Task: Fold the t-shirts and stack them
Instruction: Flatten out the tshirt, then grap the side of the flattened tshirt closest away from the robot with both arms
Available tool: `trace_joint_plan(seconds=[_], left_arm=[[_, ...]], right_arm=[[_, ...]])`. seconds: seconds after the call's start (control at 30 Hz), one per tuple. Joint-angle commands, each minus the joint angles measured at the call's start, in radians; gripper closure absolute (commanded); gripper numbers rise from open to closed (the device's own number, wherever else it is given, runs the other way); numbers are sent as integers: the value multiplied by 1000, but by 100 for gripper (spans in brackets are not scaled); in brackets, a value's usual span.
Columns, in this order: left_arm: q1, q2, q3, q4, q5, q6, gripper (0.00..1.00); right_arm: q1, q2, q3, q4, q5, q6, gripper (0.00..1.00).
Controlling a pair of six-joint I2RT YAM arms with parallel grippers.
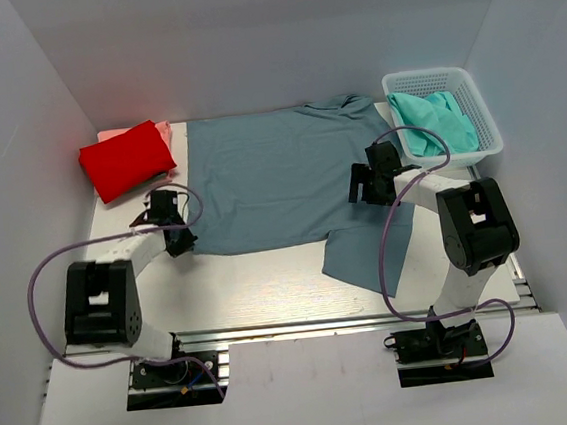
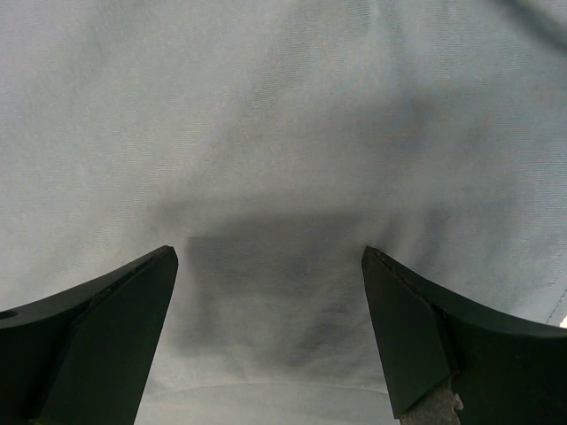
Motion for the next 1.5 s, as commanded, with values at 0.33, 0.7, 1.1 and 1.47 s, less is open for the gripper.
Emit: trace_joint_plan(seconds=[0.33,0.7,1.1,1.47], left_arm=[[1,-211,-25,-332,-116,-217,100],[1,-198,14,-414,-219,-278,0],[1,-234,-94,-254,-133,-234,30],[1,-140,-163,-121,5,-186,100]], right_arm=[[-7,12,26,-14,-17,16,10],[7,-136,33,27,-100,-59,10],[4,-541,-201,-342,38,88,10],[25,-705,-392,-609,-117,341,10]])
